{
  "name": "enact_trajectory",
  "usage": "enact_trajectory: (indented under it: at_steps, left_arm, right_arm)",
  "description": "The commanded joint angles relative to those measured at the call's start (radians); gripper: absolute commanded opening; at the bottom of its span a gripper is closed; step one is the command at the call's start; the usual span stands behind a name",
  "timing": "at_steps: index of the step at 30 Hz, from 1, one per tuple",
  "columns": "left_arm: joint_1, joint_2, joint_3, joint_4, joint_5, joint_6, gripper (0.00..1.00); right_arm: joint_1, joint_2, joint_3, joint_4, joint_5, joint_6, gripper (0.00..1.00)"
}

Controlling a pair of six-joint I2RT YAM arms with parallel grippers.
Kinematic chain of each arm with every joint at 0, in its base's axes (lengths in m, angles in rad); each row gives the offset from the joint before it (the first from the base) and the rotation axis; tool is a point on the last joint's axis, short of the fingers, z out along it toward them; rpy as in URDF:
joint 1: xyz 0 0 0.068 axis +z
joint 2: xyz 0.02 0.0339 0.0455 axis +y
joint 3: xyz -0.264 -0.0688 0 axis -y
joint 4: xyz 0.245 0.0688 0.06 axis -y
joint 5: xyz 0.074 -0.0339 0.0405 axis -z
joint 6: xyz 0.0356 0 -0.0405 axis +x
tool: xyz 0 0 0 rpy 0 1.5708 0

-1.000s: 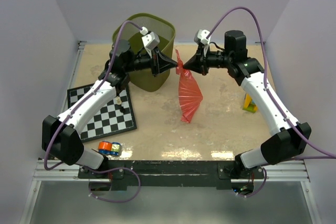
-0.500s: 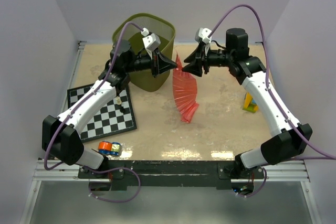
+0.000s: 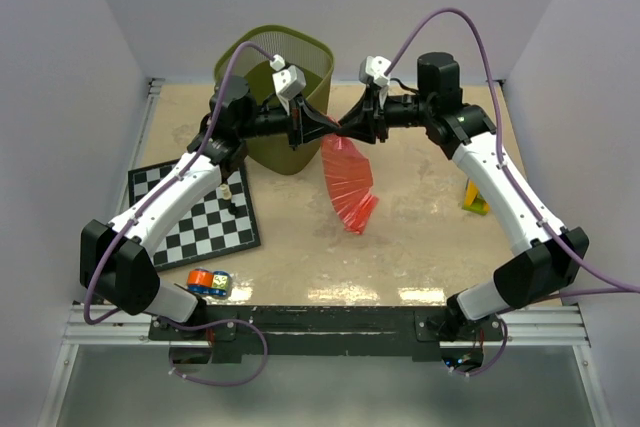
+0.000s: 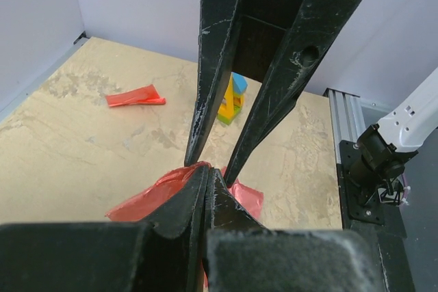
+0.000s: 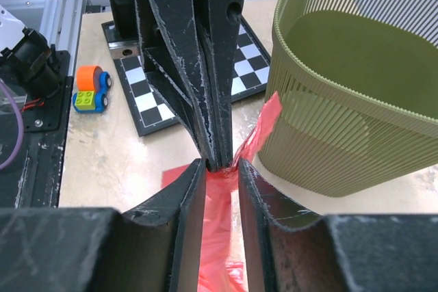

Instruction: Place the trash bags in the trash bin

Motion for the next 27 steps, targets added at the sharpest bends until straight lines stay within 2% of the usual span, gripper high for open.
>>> enact_trajectory:
  at_steps: [1, 3, 8, 10, 22, 27]
  left_arm:
    - [-0.004, -0.035, 0.012, 0.059, 0.039, -0.018, 0.00]
    - [-0.004, -0.035, 0.010, 0.065, 0.044, -0.020, 0.00]
    - [-0.004, -0.041, 0.006, 0.066, 0.042, -0.015, 0.00]
    - [-0.004, -0.044, 0.003, 0.065, 0.041, -0.012, 0.00]
    - [-0.004, -0.072, -0.011, 0.033, 0.025, 0.017, 0.00]
    - [-0.004, -0.080, -0.019, 0.016, 0.016, 0.026, 0.00]
  right_arm:
    - [0.006, 0.000, 0.030, 0.013, -0.031, -0.010, 0.27]
    - [0.006, 0.000, 0.025, 0.013, -0.034, -0.011, 0.19]
    - [0.006, -0.006, 0.014, 0.019, -0.034, -0.005, 0.08]
    - [0.006, -0.009, 0.011, 0.025, -0.012, 0.001, 0.00]
    - [0.003, -0.023, -0.035, 0.019, 0.156, -0.020, 0.00]
    - [0.003, -0.029, -0.035, 0.028, 0.164, -0.013, 0.00]
